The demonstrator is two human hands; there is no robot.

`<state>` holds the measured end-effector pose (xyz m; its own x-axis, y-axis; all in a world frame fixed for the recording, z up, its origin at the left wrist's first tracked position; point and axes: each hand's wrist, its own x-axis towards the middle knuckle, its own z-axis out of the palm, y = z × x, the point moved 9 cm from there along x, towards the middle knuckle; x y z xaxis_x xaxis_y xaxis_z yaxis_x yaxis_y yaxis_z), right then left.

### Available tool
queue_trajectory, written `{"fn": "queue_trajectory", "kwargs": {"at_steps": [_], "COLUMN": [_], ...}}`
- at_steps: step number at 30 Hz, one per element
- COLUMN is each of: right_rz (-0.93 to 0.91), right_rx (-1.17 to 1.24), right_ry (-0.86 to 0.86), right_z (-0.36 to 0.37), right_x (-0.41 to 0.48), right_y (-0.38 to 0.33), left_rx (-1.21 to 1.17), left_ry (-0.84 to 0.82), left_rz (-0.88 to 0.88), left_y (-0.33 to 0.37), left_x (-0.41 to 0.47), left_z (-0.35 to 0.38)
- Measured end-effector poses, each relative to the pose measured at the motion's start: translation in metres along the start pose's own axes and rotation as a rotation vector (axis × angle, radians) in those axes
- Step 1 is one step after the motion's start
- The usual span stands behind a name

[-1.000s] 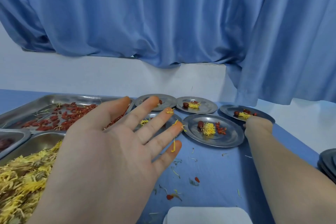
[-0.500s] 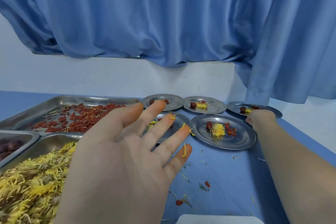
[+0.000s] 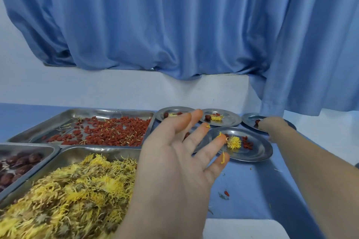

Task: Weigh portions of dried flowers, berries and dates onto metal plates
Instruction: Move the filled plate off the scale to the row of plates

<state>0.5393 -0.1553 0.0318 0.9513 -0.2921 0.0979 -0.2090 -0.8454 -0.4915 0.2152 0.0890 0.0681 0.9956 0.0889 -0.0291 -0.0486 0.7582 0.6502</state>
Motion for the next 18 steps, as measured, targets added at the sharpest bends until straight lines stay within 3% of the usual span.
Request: {"fn": "queue_trajectory", "kwargs": {"at_steps": [1,5,7,10,18], "right_rz": [0.021,-0.225,-0.185,-0.212,-0.428], "right_rx": [-0.002,-0.252,-0.197,0.085,0.182], "right_ry": [-0.002,-0.010,-0.071,-0.123,-0.169], "right_z": [-0.002,-0.019,-0.028,-0.055,-0.146], "right_x": [-0.005,-0.046,-0.066,-0.106,-0.226], "right_y": [0.000,-0.031,-0.029,-0.036,0.010], "left_rx": [-0.004,0.007,0.025,0.056,0.291], "left_ry": [-0.007,-0.015,-0.034,-0.056,-0.181], "left_rz": [0.003,0.033,0.041,0.043,0.123], "left_y": [0.000,0.001,0.001,-0.002,-0.011], "left_x": [-0.002,-0.011,-0.016,-0.023,-0.055], "left_z": [0.002,0.007,0.013,0.023,0.066]}}
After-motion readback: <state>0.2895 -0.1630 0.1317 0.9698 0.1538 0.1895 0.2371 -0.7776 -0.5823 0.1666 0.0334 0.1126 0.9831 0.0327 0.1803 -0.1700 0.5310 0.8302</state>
